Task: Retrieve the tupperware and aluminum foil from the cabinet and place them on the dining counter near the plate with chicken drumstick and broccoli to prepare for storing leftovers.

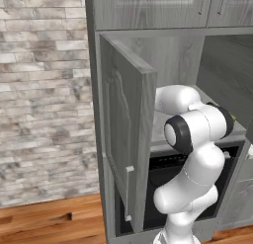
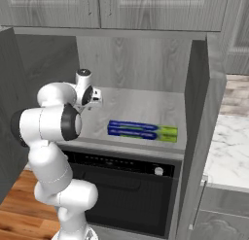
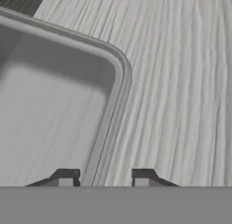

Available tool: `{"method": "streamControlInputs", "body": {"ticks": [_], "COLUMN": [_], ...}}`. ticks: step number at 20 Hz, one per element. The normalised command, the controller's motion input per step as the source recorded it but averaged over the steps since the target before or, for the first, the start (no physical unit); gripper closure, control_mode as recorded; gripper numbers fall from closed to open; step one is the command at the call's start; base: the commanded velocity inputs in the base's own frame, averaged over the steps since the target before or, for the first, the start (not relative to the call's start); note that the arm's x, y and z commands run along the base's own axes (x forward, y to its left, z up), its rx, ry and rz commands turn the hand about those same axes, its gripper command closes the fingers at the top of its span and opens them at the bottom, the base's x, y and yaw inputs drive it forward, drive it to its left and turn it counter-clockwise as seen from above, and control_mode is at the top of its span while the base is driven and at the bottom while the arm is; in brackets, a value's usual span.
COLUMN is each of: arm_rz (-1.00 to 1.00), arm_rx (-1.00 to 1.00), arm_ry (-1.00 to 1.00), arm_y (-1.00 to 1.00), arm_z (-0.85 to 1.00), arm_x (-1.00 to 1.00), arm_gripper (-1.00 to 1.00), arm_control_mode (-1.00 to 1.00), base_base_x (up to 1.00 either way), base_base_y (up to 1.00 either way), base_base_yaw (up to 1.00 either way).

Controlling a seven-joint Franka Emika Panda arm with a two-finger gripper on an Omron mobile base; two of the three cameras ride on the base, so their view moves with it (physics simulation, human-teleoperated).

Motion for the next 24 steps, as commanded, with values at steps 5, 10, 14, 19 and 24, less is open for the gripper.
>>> {"method": "streamControlInputs", "body": {"ticks": [5, 10, 14, 19, 24], "arm_rz": [-0.02, -0.08, -0.12, -0.11, -0.03], "arm_rx": [0.00, 0.00, 0.00, 0.07, 0.10], "arm_ry": [0.00, 0.00, 0.00, -0.06, -0.22], "arm_y": [0.25, 0.11, -0.02, -0.56, -0.94], "arm_z": [-0.02, 0.00, 0.02, 0.37, 0.61], "arm_x": [-0.01, -0.20, -0.68, -1.00, -1.00], "arm_gripper": [1.00, 1.00, 1.00, 1.00, 1.00], "arm_control_mode": [-1.00, -1.00, -1.00, -1.00, -1.00], "base_base_x": [0.00, 0.00, 0.00, 0.00, 0.00], "base_base_y": [0.00, 0.00, 0.00, 0.00, 0.00], "base_base_yaw": [0.00, 0.00, 0.00, 0.00, 0.00]}}
